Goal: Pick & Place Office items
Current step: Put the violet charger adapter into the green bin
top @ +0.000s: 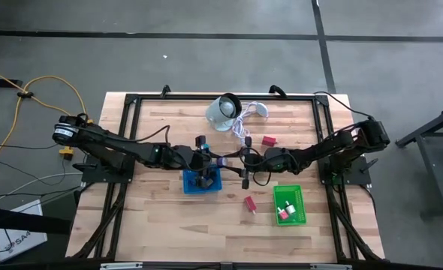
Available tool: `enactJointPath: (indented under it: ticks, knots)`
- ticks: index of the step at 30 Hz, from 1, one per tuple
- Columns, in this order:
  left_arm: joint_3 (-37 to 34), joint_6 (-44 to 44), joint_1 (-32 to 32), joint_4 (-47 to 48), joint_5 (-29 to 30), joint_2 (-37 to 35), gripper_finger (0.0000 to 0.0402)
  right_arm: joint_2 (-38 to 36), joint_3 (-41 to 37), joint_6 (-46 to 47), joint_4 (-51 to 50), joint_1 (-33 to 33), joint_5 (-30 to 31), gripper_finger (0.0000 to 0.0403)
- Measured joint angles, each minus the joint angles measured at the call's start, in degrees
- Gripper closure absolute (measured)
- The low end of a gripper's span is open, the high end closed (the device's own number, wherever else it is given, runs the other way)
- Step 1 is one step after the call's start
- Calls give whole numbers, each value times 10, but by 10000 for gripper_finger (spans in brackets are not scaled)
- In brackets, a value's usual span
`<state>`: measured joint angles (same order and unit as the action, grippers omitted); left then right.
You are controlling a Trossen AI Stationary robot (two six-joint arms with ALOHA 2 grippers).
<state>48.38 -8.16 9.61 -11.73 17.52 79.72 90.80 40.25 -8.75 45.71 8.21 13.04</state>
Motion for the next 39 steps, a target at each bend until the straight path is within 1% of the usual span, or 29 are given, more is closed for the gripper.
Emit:
enactJointPath:
  ticks: [9, 15, 18, 23, 29, 35, 39]
  knots:
    - [0, 0, 0, -4, 0, 0, 268, 0, 0, 0, 0, 0, -1, 248]
    - [0, -1, 0, -3, 0, 0, 268, 0, 0, 0, -1, 0, -2, 271]
    - [0, 0, 0, -2, 1, 0, 268, 0, 0, 0, -2, 0, -13, 282]
    - [0, 0, 0, -2, 2, 0, 265, 0, 0, 0, -3, 0, -15, 278]
    - [0, 14, 0, -4, 0, 0, 234, 0, 0, -1, -3, 0, -17, 287]
    - [0, 17, 0, -5, 0, 0, 209, 0, 0, -1, -4, 0, -15, 286]
    - [0, 17, 0, -4, 0, 0, 183, 0, 0, -1, -4, 0, -14, 288]
